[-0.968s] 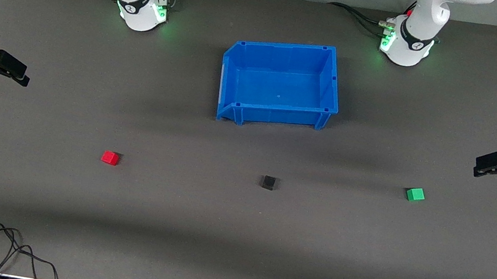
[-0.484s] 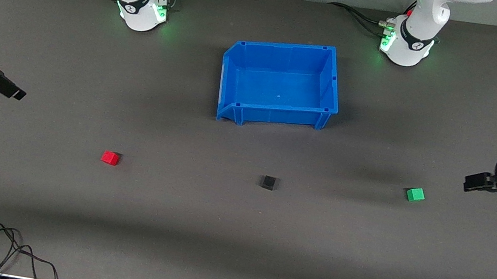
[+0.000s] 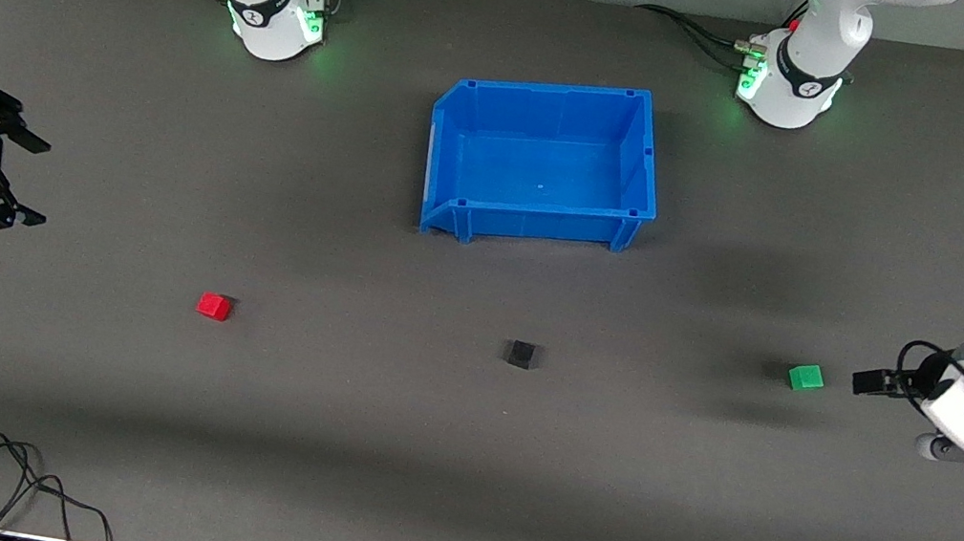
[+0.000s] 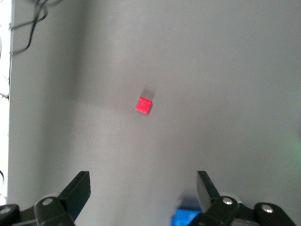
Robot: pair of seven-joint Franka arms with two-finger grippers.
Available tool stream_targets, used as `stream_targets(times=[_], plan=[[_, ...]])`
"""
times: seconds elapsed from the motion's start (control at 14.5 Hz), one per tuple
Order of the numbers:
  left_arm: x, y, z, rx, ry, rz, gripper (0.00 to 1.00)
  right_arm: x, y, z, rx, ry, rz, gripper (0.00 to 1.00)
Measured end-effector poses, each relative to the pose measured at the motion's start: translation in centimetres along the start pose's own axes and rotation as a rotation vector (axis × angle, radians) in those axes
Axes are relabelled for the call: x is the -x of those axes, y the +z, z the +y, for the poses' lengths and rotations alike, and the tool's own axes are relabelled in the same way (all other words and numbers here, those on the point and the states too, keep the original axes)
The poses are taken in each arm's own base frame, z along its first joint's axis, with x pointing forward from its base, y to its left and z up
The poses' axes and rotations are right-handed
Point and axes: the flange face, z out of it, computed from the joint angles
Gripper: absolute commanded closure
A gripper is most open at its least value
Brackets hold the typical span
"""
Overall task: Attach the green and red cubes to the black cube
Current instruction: 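Reach the right gripper to the red cube while the left gripper reaches the green cube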
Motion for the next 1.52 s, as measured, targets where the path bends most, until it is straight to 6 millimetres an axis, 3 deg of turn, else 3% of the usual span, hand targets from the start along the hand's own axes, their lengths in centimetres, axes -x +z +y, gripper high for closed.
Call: stream_targets(times=[0.35,0.48,0.69,1.11,1.52], plan=[[-1.5,8.3,0.4,0.001,-0.011,-0.033,0.08,-0.9,3.6,-1.7,0.05,0.154,-0.011,0.0],[-2.0,11.6,0.3,0.001,-0.021,-0.032,0.08,-1.4,5.9,-2.8,0.066,0.179,-0.012,0.0],[-2.2,14.7,0.4,0.002,-0.044,-0.039,0.08,-2.2,10.4,-3.6,0.072,0.204,-0.015,0.0],[-1.6,15.6,1.0,0.001,-0.052,-0.09,0.08,-3.6,21.9,-2.3,-0.028,0.266,-0.026,0.0],[-1.0,16.5,1.8,-0.003,-0.04,-0.118,0.22,-3.0,31.6,-1.3,-0.109,0.284,-0.056,0.0]])
